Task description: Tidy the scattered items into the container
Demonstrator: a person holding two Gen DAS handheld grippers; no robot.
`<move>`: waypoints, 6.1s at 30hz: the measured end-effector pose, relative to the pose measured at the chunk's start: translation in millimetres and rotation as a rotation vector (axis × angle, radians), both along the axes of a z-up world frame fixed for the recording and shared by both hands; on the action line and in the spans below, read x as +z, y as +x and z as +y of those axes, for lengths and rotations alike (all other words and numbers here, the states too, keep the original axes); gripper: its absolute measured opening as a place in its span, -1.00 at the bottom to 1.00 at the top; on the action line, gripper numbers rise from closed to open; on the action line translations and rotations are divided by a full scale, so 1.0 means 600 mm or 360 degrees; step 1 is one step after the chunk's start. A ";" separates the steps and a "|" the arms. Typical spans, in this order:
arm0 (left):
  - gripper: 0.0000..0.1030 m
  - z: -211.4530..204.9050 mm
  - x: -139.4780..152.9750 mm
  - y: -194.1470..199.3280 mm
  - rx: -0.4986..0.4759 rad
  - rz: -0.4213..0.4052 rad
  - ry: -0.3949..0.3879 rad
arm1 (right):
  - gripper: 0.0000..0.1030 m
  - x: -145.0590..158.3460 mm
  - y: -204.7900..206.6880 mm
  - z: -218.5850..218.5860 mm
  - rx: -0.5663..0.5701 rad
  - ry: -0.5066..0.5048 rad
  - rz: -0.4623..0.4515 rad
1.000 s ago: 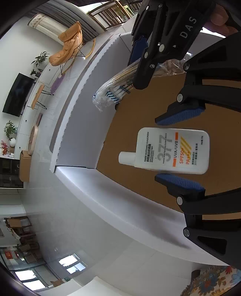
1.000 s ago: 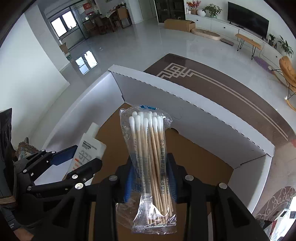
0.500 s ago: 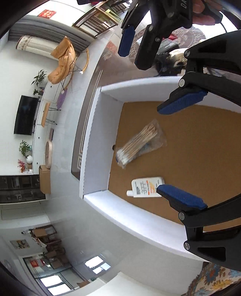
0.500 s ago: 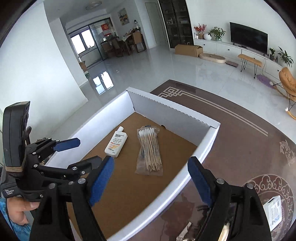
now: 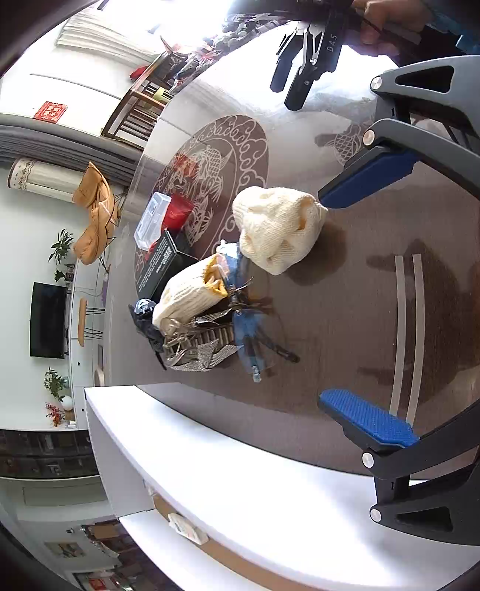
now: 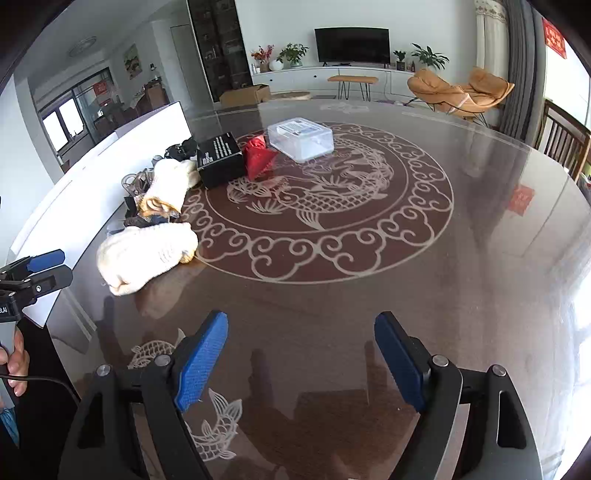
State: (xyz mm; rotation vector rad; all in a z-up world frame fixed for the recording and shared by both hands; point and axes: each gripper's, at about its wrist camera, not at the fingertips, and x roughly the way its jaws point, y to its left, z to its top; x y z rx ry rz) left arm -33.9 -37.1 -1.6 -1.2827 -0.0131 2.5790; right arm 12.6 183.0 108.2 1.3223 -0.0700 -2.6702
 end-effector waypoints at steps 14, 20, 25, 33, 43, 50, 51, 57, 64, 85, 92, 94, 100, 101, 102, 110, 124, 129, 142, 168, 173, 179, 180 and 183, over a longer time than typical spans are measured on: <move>0.94 0.009 -0.048 -0.016 -0.0013 -0.0020 -0.0020 | 0.61 -0.035 0.012 -0.023 -0.0010 0.0149 0.0047; 0.94 0.009 -0.056 -0.015 -0.0013 -0.0024 -0.0013 | 0.61 -0.035 0.011 -0.019 -0.0051 0.0155 0.0048; 0.94 0.001 -0.053 -0.016 0.0018 -0.0020 0.0009 | 0.61 -0.037 0.008 -0.023 -0.0058 0.0188 0.0042; 0.94 -0.013 -0.054 -0.017 0.0069 -0.0029 0.0015 | 0.61 -0.038 0.007 -0.024 -0.0065 0.0189 0.0043; 0.94 -0.043 -0.052 -0.012 0.0155 -0.0050 0.0049 | 0.62 -0.039 0.006 -0.024 -0.0066 0.0191 0.0040; 0.94 -0.074 -0.048 -0.005 0.0225 -0.0056 0.0198 | 0.62 0.001 -0.027 -0.094 0.0114 -0.0121 0.0088; 0.94 -0.076 -0.048 -0.004 0.0227 -0.0057 0.0212 | 0.62 0.012 -0.039 -0.116 0.0157 -0.0168 0.0112; 0.94 -0.073 -0.048 0.001 0.0228 -0.0044 0.0154 | 0.62 0.035 -0.117 -0.259 0.0411 -0.0099 0.0113; 0.94 -0.085 -0.047 0.000 0.0245 -0.0047 0.0210 | 0.62 0.004 -0.076 -0.233 0.0399 0.0487 0.0084; 0.94 -0.047 -0.053 -0.008 0.0167 -0.0034 0.0053 | 0.62 -0.005 0.120 -0.044 0.0064 0.0142 0.0052; 0.94 -0.050 -0.052 -0.008 0.0171 -0.0038 0.0083 | 0.62 -0.016 0.117 -0.052 0.0068 0.0131 0.0017; 0.94 -0.050 -0.052 -0.008 0.0170 -0.0038 0.0076 | 0.62 -0.019 0.116 -0.053 0.0069 0.0134 0.0012; 0.94 -0.049 -0.053 -0.008 0.0168 -0.0036 0.0060 | 0.62 -0.032 0.114 -0.050 0.0058 0.0095 -0.0025; 0.94 -0.048 -0.053 -0.007 0.0168 -0.0035 0.0057 | 0.62 -0.032 0.115 -0.050 0.0056 0.0095 -0.0021; 0.94 -0.048 -0.053 -0.007 0.0168 -0.0034 0.0054 | 0.62 -0.032 0.116 -0.051 0.0056 0.0098 -0.0018; 0.94 -0.043 -0.054 -0.006 0.0161 -0.0029 0.0009 | 0.63 -0.038 0.117 -0.063 0.0074 0.0182 0.0012; 0.94 -0.040 -0.055 -0.006 0.0139 -0.0037 -0.0014 | 0.70 -0.037 0.117 -0.061 0.0048 0.0173 0.0037; 0.94 -0.081 -0.048 -0.007 0.0202 -0.0066 0.0159 | 0.72 -0.038 0.112 -0.064 0.0040 0.0175 0.0014; 0.94 -0.027 -0.033 -0.094 -0.0088 -0.0034 -0.0216 | 0.73 -0.039 0.117 -0.058 0.0032 0.0119 0.0060; 0.96 0.080 -0.037 -0.171 -0.0358 -0.0232 -0.0136 | 0.73 -0.041 0.126 -0.052 0.0044 0.0075 0.0116; 1.00 0.136 -0.051 -0.174 -0.0416 -0.0229 -0.0285 | 0.73 -0.039 0.130 -0.042 0.0040 0.0008 0.0126; 0.24 0.172 -0.038 -0.147 -0.0408 -0.0134 -0.0273 | 0.72 -0.036 0.129 -0.035 0.0043 -0.0028 0.0103; 0.01 0.167 -0.032 -0.144 -0.0359 -0.0127 -0.0263 | 0.72 -0.033 0.128 -0.027 0.0027 -0.0083 0.0083; -0.60 0.142 -0.023 -0.130 -0.0232 -0.0160 -0.0156 | 0.71 -0.021 0.113 -0.001 -0.0041 -0.0288 0.0042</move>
